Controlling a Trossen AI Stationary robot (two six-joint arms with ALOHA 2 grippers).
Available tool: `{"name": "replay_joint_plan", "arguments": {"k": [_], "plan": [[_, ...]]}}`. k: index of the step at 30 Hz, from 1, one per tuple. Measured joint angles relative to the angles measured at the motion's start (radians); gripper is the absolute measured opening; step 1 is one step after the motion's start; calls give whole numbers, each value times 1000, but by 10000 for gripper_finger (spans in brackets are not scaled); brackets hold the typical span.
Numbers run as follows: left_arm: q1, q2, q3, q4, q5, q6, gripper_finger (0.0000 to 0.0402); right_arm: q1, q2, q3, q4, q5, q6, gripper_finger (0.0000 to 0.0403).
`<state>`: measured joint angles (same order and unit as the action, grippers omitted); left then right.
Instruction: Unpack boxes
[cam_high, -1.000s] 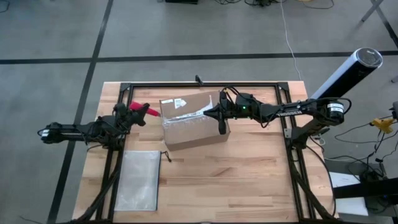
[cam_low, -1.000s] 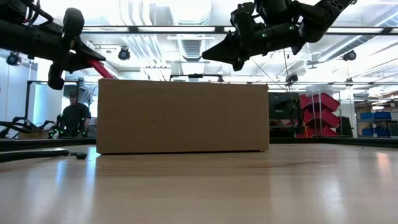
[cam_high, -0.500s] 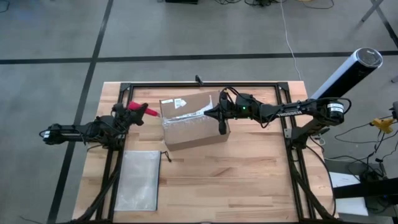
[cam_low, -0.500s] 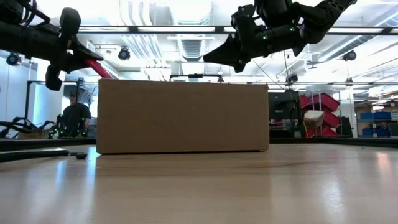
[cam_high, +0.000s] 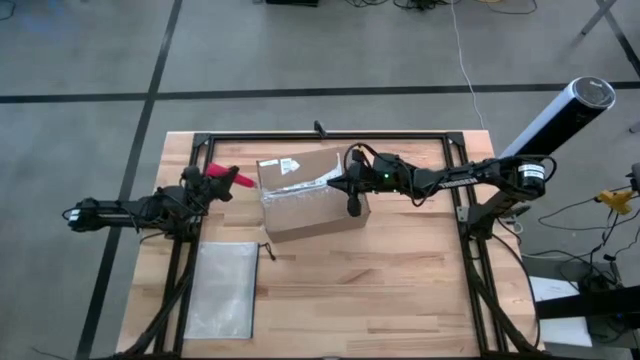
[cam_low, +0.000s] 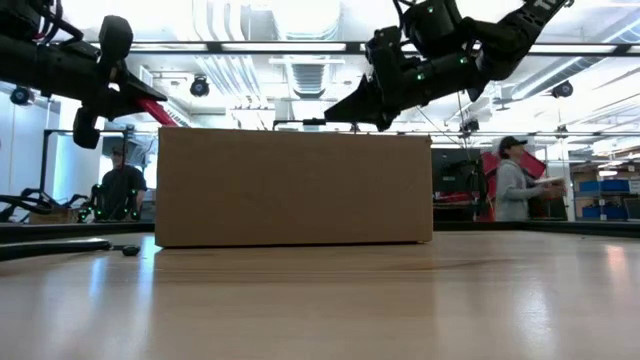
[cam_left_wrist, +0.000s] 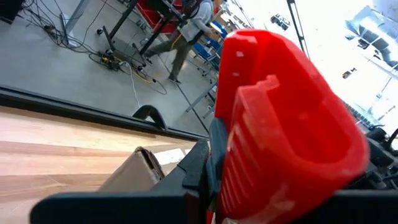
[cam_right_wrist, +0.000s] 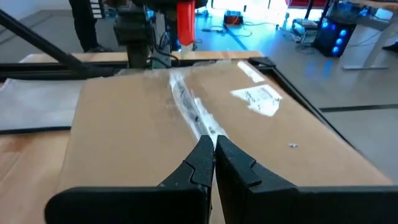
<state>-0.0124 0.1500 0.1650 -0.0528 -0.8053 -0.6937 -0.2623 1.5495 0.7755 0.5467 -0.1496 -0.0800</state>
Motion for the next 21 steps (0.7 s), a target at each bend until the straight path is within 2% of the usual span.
{"name": "replay_joint_plan", "arguments": {"k": [3,7,13,15,18,21], "plan": [[0,4,0,0,12,47,34,0,17,0,6,1,0,0],[0,0,-1,43,111,235,34,0,18,0,6,1,0,0],[0,-1,-1,193,424,492,35,0,18,0,18,3,1,0],[0,-1,-1,207,482,529,35,0,18,0,27,4,9,0],[0,-1,-1,170,440,486,34,0,17,0,44,4,29,0],[0,0,-9,145,292,331,34,0,17,0,58,3,40,0]]}}
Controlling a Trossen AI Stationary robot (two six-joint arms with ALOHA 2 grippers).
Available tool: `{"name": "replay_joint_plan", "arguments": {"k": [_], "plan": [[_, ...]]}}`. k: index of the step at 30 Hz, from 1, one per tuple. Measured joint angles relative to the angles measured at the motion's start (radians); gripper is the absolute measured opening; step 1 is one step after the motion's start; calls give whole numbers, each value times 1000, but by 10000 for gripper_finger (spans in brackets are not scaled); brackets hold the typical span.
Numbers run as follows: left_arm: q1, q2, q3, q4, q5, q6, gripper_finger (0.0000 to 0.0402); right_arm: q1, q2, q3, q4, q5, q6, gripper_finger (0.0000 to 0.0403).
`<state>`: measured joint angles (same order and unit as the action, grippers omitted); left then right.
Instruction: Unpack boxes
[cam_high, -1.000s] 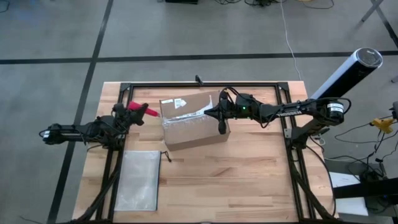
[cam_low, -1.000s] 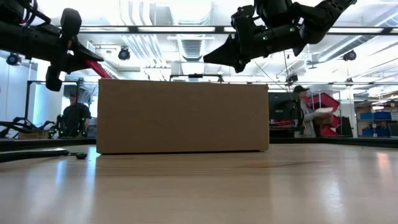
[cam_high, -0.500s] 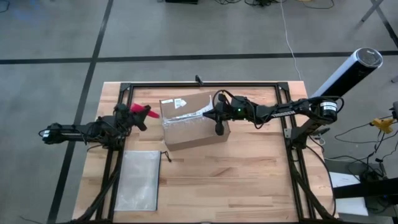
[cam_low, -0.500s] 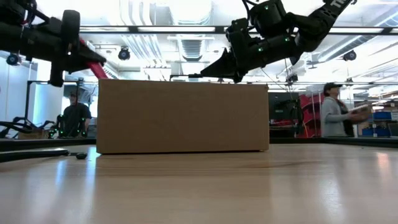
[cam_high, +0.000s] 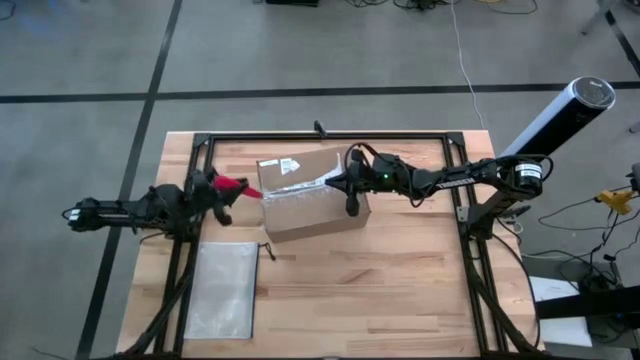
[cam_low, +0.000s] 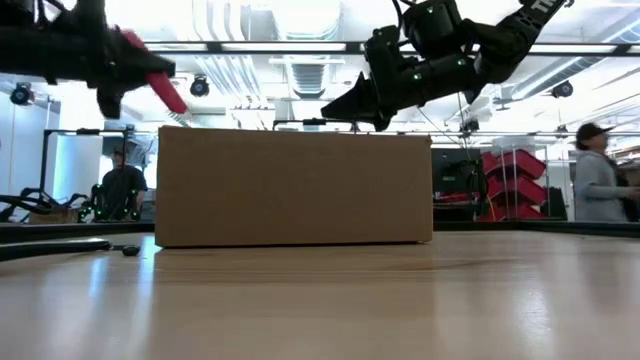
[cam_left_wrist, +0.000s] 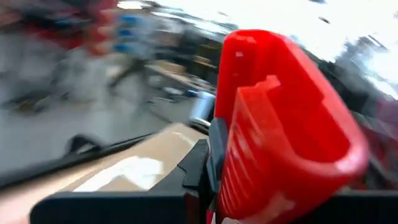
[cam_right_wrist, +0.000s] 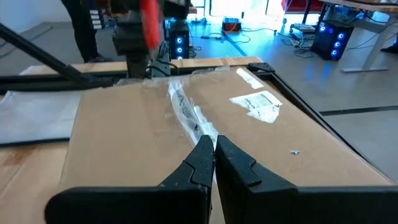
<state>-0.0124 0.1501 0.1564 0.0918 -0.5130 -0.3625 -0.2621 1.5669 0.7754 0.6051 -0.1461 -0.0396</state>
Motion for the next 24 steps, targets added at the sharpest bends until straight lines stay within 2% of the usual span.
{"name": "replay_joint_plan", "arguments": {"k": [12,18,24], "plan": [[-1,18,-124,10,-333,-593,34,5,-1,0,6,-4,5,0],[-2,17,-141,33,-379,-597,34,9,-1,0,-9,-11,5,0],[-2,16,-142,38,-383,-591,34,20,0,0,-28,-36,4,0]]}}
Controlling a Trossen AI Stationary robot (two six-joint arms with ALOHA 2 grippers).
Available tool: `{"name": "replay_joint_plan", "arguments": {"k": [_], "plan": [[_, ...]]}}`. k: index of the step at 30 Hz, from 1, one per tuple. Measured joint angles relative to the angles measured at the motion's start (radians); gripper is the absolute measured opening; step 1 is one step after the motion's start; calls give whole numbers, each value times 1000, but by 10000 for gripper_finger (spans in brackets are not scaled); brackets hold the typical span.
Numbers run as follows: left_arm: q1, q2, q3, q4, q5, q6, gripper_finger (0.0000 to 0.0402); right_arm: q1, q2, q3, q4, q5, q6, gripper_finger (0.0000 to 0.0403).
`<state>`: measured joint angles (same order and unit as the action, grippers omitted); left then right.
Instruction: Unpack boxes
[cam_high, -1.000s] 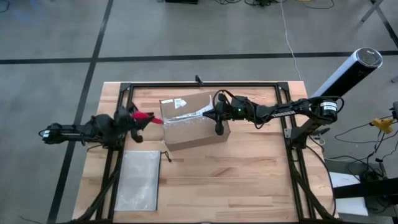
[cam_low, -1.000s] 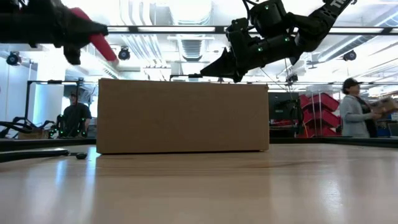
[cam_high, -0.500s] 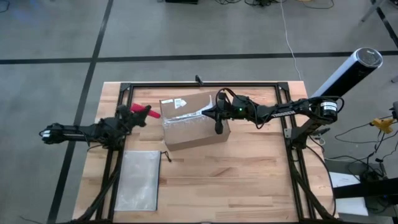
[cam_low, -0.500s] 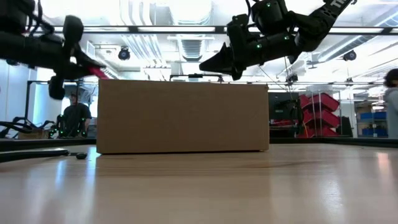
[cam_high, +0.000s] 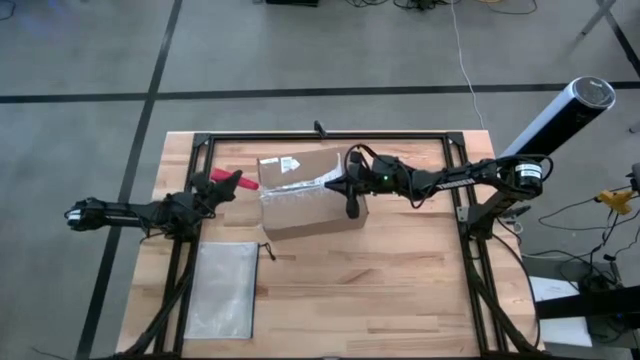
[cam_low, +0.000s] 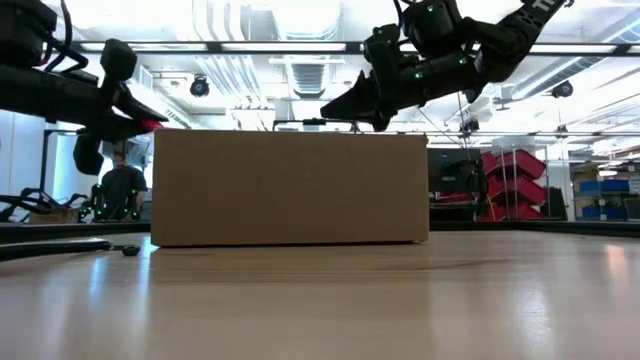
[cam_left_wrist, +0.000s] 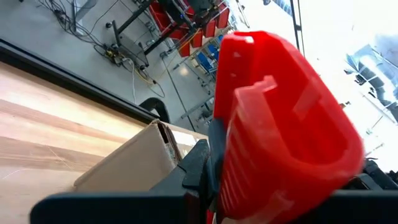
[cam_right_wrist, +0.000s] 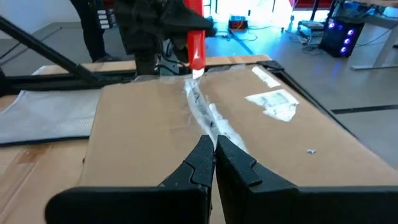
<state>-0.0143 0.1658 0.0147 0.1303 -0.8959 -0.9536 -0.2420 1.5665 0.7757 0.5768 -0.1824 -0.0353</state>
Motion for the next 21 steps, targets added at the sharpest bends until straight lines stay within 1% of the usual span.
{"name": "replay_joint_plan", "arguments": {"k": [5,18,21], "plan": [[2,0,18,-9,-13,25,34,19,0,0,-1,-103,1,0],[2,9,71,-80,-40,7,34,97,2,0,-50,-106,-36,0],[2,21,72,-96,-37,-21,34,105,24,1,-50,-106,-36,0]]}}
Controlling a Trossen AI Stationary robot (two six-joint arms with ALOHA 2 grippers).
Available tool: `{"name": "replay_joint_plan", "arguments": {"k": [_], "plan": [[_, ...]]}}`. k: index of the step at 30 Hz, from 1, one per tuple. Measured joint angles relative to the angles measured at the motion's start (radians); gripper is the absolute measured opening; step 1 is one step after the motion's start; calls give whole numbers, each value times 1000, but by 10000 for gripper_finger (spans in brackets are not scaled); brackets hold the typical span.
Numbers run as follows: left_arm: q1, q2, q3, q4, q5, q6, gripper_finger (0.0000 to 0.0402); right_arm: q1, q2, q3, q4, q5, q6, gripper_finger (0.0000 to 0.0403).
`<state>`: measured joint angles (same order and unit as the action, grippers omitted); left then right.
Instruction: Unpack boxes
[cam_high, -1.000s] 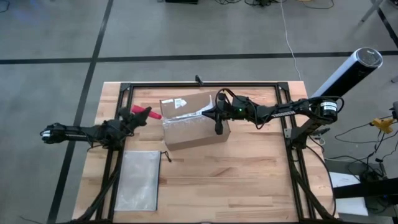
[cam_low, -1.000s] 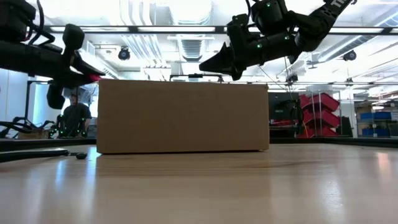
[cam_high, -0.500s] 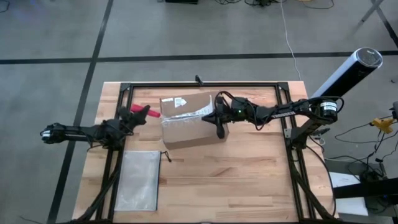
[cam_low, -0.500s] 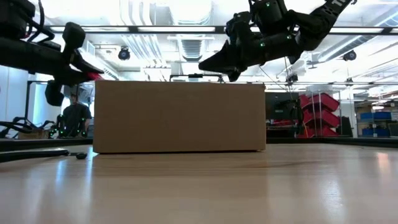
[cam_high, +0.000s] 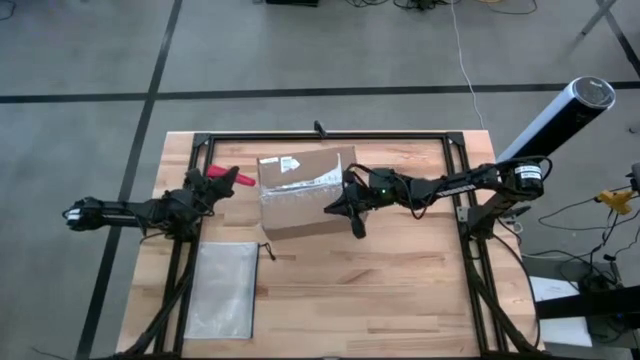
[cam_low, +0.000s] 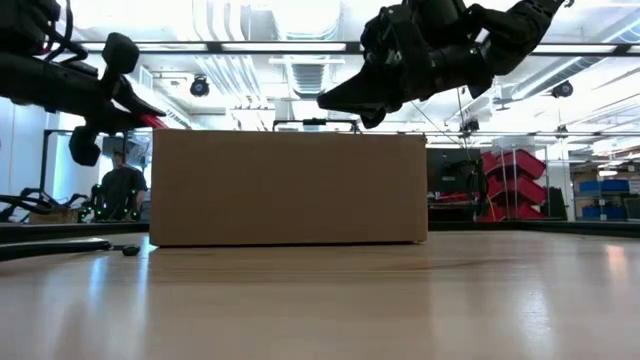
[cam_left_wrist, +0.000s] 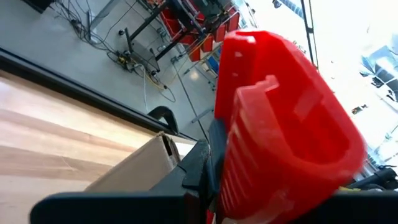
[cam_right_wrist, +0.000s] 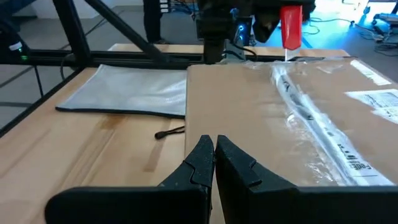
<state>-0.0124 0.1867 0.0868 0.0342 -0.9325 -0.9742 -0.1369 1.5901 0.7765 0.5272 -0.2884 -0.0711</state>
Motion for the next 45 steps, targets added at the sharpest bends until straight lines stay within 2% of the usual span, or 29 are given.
{"name": "replay_joint_plan", "arguments": {"k": [10,28,34,39,45], "plan": [[0,67,3,7,13,-59,34,11,107,2,60,-13,25,0],[0,86,3,20,95,-67,34,15,147,76,44,-32,14,0],[0,90,3,22,94,-61,34,19,147,94,47,-60,16,0],[-1,93,3,22,88,-48,34,35,147,128,45,-159,19,0],[0,92,2,22,86,-37,34,83,147,178,-78,-183,-12,0]]}}
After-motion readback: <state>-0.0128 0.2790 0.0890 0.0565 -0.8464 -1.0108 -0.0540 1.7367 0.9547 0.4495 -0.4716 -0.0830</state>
